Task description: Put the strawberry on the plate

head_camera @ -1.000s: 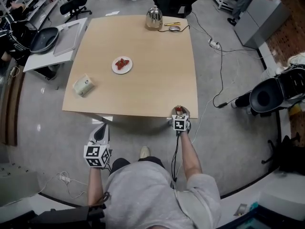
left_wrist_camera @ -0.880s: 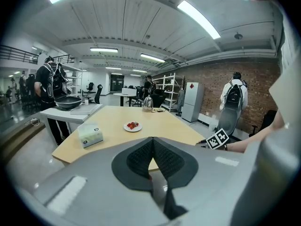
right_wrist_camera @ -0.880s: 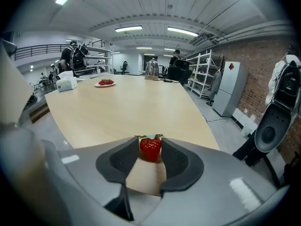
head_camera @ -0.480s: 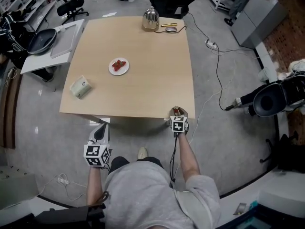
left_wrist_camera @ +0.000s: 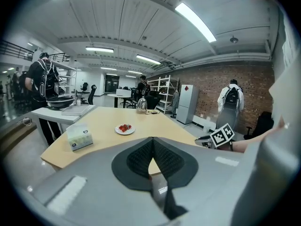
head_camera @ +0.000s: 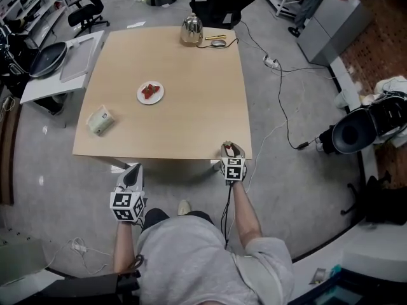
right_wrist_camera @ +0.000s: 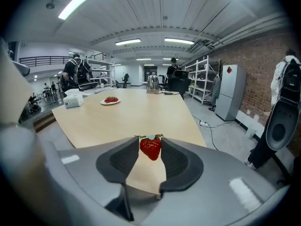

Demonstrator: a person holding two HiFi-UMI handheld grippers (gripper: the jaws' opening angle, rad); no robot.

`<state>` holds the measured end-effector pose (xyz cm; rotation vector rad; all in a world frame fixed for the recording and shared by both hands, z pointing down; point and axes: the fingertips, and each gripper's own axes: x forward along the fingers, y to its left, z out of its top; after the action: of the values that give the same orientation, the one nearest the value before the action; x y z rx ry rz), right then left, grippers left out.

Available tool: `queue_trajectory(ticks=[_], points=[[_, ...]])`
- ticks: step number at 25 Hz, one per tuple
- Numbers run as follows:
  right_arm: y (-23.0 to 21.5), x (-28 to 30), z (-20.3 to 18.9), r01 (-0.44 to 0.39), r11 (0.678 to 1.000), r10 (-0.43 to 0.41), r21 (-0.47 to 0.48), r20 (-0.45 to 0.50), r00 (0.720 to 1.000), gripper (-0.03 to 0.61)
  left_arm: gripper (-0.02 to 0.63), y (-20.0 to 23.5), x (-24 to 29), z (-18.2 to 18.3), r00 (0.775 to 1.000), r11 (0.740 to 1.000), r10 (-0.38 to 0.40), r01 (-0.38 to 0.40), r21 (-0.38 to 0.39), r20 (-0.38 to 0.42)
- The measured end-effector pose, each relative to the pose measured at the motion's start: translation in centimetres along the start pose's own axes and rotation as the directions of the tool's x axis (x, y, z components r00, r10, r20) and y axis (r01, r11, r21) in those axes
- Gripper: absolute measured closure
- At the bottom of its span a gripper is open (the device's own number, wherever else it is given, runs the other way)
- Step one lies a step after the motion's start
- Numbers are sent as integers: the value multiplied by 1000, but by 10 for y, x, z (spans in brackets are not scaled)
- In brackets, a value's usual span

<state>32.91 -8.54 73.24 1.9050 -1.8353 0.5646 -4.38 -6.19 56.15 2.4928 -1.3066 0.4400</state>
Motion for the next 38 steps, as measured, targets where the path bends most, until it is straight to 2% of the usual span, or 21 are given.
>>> queue_trajectory(ticks=[5, 11, 16, 20, 32, 38], points=[[21, -21, 23, -63, 998, 64, -4, 77, 995, 426, 594, 2, 1, -4, 1000, 1000, 2, -2, -17, 14], [59, -53, 58, -137, 990, 138, -18, 167, 976, 426, 594, 11, -11, -8, 999, 998, 24, -22, -50, 30], [95, -65, 81, -196, 979, 205, -64, 201, 958, 426, 594, 30, -20, -16, 998, 994, 60, -56, -89, 34], [118, -63, 96, -248, 967, 254, -55, 221, 942, 428, 594, 48, -17, -20, 997, 993, 76, -72, -89, 34], [175, -10, 158, -288, 954, 299, -79, 266, 917, 428, 594, 117, 31, 8, 998, 996, 55, -52, -71, 35], [197, 30, 176, -332, 939, 343, -86, 252, 905, 428, 594, 144, 59, 13, 998, 994, 64, -63, -87, 18]])
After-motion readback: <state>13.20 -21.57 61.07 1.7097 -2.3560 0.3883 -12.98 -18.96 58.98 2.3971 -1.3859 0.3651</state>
